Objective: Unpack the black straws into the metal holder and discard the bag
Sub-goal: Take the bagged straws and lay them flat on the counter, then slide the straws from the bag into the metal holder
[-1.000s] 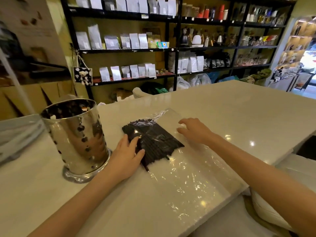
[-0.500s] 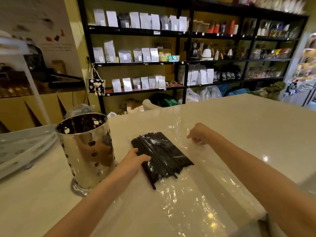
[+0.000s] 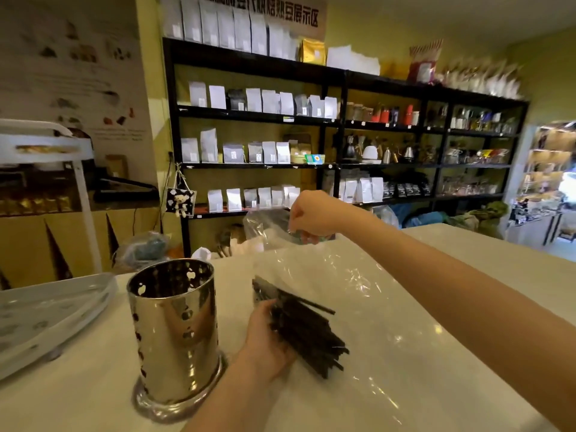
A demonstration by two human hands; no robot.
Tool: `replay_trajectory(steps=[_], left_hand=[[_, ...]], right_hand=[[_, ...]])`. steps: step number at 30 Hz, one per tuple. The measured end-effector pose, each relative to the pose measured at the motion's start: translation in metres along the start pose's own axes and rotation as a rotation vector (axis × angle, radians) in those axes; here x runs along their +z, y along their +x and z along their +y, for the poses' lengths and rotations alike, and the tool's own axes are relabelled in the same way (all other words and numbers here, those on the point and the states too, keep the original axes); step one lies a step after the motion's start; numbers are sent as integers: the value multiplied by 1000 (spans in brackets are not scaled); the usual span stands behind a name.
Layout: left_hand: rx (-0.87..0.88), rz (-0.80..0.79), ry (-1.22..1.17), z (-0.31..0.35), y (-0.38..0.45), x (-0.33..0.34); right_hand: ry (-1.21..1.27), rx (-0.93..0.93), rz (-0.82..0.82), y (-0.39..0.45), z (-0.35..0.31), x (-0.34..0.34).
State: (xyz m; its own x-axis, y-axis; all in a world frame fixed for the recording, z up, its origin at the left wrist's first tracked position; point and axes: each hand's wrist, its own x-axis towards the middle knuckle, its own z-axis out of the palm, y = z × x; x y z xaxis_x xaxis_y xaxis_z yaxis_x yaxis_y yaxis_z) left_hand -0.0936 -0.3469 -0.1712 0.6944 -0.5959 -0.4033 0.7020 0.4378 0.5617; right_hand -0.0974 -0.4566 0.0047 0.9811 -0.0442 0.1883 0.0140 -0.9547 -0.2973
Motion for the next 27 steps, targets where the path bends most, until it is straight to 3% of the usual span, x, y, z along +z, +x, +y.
replay_trajectory(steps=[4,8,12,17,20,23,27], left_hand=[[-73,-18,0,-1,1,-7],[-142,-116,-22,-3,-11,-4],[13,-56,159,-2,-14,-1],[-21,-394,-324,6,-23,16],[108,-514,-350,18,-43,38],[265,-424,-288,39,-72,57],[316,-272,-115,67,-108,61]], right_hand=[[-2,-67,199,2,-10,-10],[-25,-72,116,2,-14,-9],[226,-67,343,1,-14,-26],[425,-90,393,-9,-13,-50],[557,-108,531,-9,-8,-68],[716,-109,604,0,-7,-76],[821,-130,600,13,-14,-70]])
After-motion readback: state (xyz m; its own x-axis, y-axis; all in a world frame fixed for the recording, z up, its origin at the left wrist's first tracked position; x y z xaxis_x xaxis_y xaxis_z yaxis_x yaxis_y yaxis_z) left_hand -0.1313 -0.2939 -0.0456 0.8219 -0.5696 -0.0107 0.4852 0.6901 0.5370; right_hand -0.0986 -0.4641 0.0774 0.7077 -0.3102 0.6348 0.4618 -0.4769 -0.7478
